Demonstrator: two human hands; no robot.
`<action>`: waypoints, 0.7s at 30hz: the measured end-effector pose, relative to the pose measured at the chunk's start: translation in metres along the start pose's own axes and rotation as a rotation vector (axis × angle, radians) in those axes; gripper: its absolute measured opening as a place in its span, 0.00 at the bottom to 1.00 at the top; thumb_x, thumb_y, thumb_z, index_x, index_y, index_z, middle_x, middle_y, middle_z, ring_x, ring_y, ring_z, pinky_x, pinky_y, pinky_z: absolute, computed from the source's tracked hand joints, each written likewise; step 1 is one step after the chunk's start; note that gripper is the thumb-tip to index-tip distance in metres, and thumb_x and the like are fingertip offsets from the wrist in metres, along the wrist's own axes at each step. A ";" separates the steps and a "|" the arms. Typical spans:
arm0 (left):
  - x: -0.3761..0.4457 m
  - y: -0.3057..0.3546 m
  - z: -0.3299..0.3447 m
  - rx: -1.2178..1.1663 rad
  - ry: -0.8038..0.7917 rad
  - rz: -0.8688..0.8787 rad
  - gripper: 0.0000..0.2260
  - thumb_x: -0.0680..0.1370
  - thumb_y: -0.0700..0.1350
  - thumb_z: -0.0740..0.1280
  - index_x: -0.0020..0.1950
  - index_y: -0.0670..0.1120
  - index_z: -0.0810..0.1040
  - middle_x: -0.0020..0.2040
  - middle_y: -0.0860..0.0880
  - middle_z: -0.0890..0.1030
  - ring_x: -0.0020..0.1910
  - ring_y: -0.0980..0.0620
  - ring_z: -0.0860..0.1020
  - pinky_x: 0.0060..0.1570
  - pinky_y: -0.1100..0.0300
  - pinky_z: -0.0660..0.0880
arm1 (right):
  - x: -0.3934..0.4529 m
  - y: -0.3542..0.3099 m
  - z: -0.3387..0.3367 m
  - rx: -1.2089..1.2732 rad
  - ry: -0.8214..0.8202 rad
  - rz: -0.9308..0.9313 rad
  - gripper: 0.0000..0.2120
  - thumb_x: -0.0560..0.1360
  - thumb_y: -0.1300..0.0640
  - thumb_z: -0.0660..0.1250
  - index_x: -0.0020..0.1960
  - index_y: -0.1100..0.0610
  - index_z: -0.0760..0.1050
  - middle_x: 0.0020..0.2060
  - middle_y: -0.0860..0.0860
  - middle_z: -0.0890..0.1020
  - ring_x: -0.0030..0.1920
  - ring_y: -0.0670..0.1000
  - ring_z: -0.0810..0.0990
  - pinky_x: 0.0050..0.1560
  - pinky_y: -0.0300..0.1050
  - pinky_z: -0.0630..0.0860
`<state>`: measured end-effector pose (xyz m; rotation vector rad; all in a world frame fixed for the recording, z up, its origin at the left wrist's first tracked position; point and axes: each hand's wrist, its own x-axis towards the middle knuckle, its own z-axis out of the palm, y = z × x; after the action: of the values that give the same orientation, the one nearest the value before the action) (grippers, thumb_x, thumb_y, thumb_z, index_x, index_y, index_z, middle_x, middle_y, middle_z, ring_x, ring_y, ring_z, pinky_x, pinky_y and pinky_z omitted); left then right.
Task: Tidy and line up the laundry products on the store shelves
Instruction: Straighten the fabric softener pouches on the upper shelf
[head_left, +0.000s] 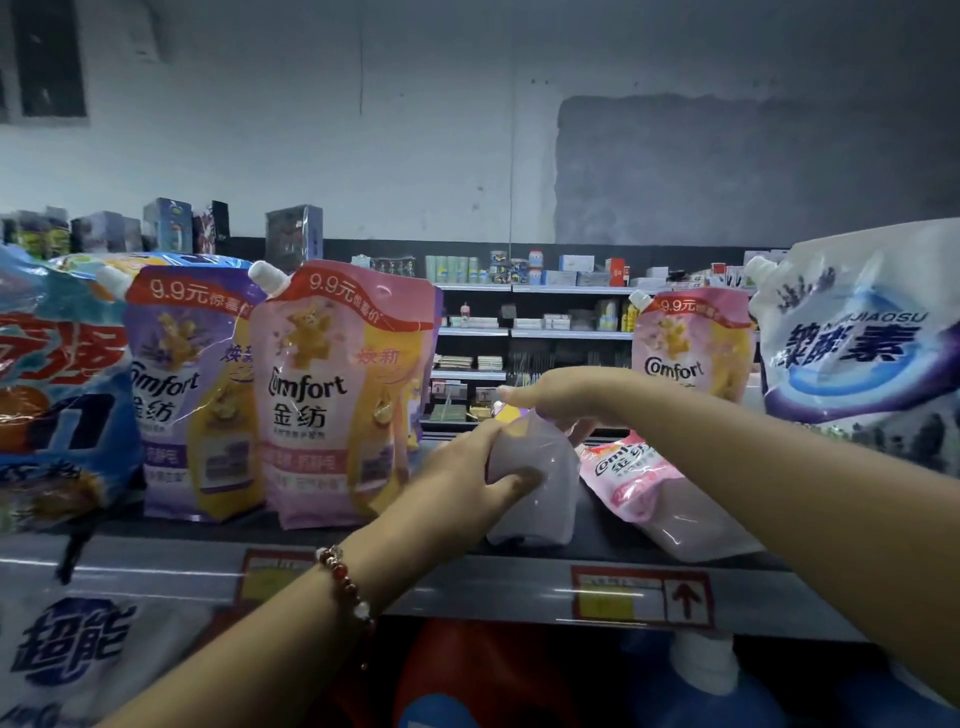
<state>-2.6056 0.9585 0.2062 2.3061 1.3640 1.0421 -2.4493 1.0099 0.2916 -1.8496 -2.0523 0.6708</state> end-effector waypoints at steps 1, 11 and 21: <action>-0.002 -0.002 0.001 -0.012 0.016 -0.002 0.19 0.77 0.59 0.68 0.66 0.58 0.71 0.58 0.54 0.81 0.57 0.52 0.78 0.58 0.50 0.76 | 0.003 -0.004 0.003 0.010 0.006 0.009 0.27 0.79 0.35 0.57 0.56 0.59 0.76 0.54 0.57 0.80 0.55 0.59 0.81 0.57 0.55 0.79; -0.014 -0.009 0.017 -0.013 0.166 -0.002 0.27 0.76 0.62 0.67 0.72 0.66 0.60 0.59 0.49 0.78 0.60 0.47 0.75 0.60 0.48 0.74 | 0.028 -0.033 0.015 -0.174 0.251 0.007 0.25 0.81 0.42 0.58 0.39 0.62 0.75 0.33 0.56 0.74 0.26 0.54 0.70 0.29 0.43 0.74; -0.017 -0.007 0.017 -0.025 0.191 0.088 0.23 0.78 0.58 0.67 0.71 0.63 0.64 0.59 0.53 0.79 0.60 0.49 0.74 0.59 0.49 0.74 | 0.030 -0.032 0.016 -0.195 0.355 0.040 0.16 0.76 0.64 0.58 0.29 0.58 0.68 0.27 0.54 0.72 0.26 0.52 0.69 0.25 0.42 0.65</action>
<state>-2.6039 0.9498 0.1829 2.3172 1.3177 1.3283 -2.4880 1.0348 0.2925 -1.9509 -1.9035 0.1369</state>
